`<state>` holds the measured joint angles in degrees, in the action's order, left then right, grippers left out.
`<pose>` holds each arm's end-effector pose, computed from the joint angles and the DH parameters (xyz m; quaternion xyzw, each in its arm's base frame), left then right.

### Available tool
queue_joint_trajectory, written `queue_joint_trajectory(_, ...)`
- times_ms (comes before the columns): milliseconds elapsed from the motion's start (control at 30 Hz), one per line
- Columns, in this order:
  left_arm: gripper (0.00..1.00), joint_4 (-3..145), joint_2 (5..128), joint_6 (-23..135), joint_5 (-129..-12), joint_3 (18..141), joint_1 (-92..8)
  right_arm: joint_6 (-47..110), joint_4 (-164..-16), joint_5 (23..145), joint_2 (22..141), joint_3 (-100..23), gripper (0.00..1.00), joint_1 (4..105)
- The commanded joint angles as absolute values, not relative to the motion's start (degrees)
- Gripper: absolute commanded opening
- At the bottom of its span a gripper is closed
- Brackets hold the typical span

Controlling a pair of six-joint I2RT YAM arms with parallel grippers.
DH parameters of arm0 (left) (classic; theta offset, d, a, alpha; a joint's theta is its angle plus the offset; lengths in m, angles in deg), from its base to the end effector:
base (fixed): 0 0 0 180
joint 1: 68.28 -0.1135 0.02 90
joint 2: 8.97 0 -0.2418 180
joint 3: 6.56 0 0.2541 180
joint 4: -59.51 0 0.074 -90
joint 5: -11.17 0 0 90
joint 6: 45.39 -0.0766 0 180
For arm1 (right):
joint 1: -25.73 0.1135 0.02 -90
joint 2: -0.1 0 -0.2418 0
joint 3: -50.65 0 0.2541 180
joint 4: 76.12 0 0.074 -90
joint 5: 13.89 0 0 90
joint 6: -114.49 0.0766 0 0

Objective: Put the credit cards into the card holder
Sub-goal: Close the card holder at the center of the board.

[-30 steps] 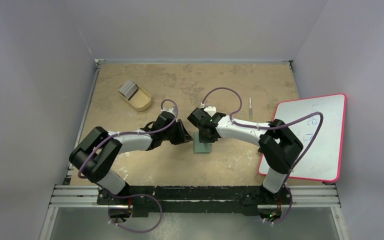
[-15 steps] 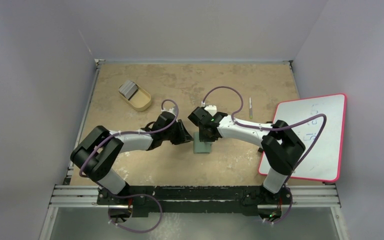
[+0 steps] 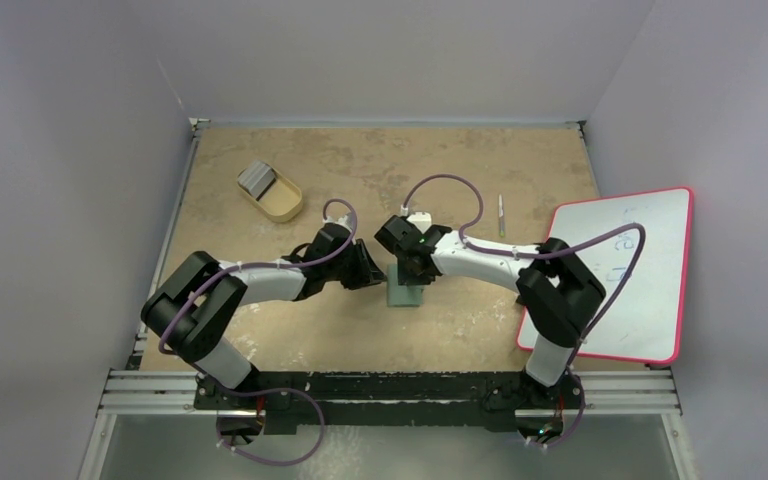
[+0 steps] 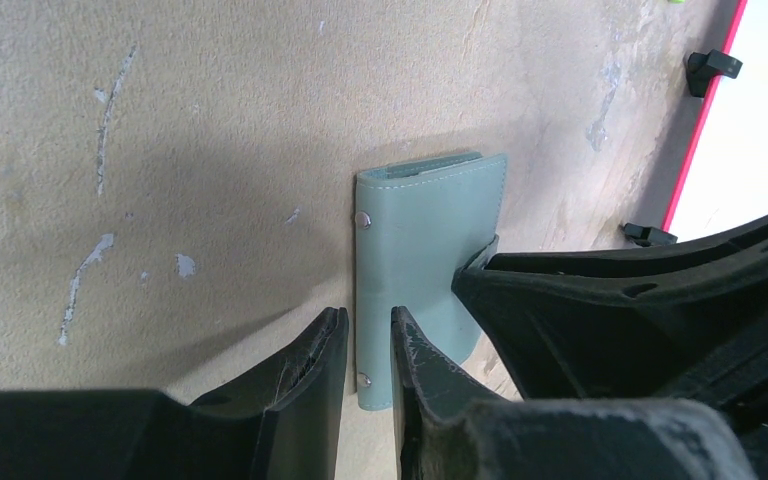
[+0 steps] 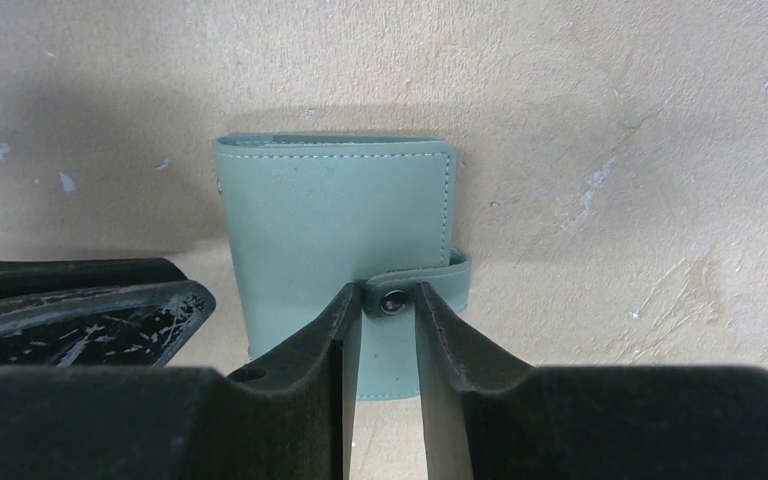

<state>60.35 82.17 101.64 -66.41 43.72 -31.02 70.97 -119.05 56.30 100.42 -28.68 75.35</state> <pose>0.2512 -0.2118 0.0900 -0.1121 0.9013 -0.3653 0.2043 0.2561 0.2611 0.1292 0.0125 0.9604 0.0533 0.2732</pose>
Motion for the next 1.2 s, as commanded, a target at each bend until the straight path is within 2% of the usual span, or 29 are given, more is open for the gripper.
queue_joint_trajectory(0,0.22,57.5,82.2,102.1,-65.8,43.2,-31.3,70.5,-120.3,55.4,101.7,-31.4,0.30,76.0)
queue_joint_trajectory(200,0.21,57.4,82.4,102.0,-65.7,43.2,-31.3,70.6,-122.4,53.5,103.3,-32.8,0.27,77.0)
queue_joint_trajectory(400,0.21,57.3,82.5,101.9,-65.7,43.1,-31.3,71.1,-122.9,52.7,102.7,-33.3,0.17,77.3)
queue_joint_trajectory(500,0.21,57.3,82.9,101.8,-65.7,43.1,-31.3,71.5,-122.4,54.4,101.1,-32.7,0.15,77.3)
queue_joint_trajectory(1167,0.21,56.1,84.0,102.1,-65.3,42.6,-31.3,71.2,-117.7,58.3,98.6,-30.3,0.27,77.3)
